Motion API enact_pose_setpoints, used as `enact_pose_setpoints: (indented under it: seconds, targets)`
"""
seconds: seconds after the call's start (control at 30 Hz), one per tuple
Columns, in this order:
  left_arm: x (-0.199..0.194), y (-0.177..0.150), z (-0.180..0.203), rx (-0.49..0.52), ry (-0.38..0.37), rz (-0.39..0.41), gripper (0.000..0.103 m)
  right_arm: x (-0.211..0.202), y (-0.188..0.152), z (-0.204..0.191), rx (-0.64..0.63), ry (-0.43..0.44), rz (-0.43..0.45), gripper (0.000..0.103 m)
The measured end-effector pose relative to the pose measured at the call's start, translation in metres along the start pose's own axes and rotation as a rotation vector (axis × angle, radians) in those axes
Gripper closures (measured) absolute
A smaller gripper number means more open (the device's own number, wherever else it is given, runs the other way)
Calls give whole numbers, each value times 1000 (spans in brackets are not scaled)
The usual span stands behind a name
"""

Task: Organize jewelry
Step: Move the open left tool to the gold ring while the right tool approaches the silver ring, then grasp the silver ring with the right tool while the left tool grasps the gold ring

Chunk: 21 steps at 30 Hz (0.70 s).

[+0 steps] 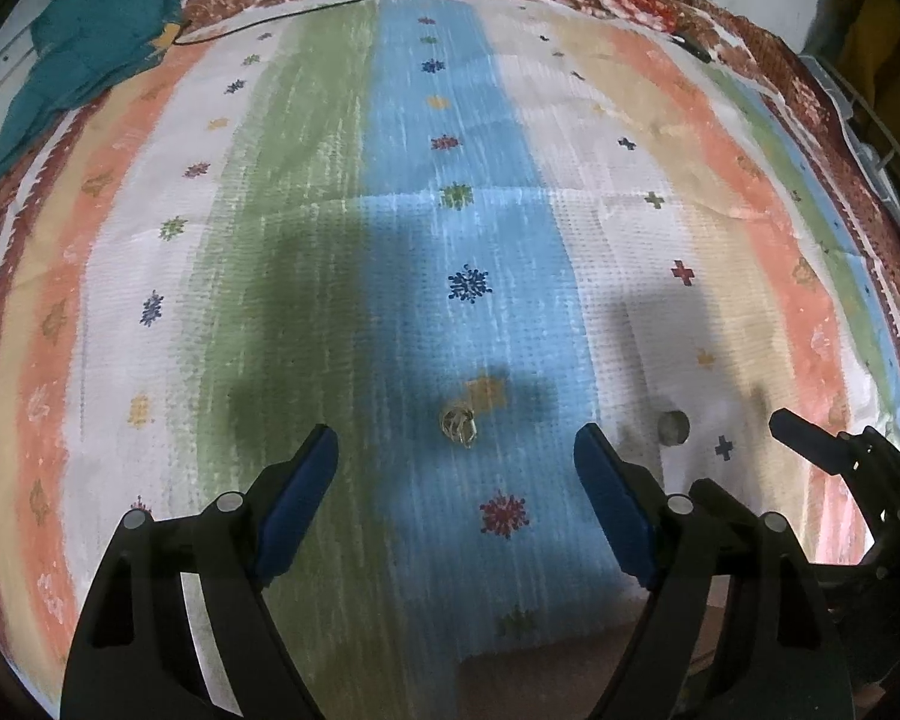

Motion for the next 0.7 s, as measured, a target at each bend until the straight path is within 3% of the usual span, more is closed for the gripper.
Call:
enact_pose_setpoints:
  seconds: [0.2, 0.47, 0.7]
  targets:
    - [14, 5, -1, -16, -28, -48, 36, 13, 0, 0, -9, -6, -28, 28]
    - [24, 8, 7, 3, -38, -74, 38, 23, 3, -2, -4, 7, -49, 29]
    - [36, 5, 5, 11, -23, -110, 47, 32, 7, -2, 5, 14, -66, 34]
Point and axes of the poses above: each gripper's, at about its wrist camera, not at the fingertips, and x roughly the way its jaws point, z to its right, y to its top, the point moved 9 cm from there along x, roughly the way its jaws point, and after that the axes turned 5 degrees about -z, right-handed, at the moved point
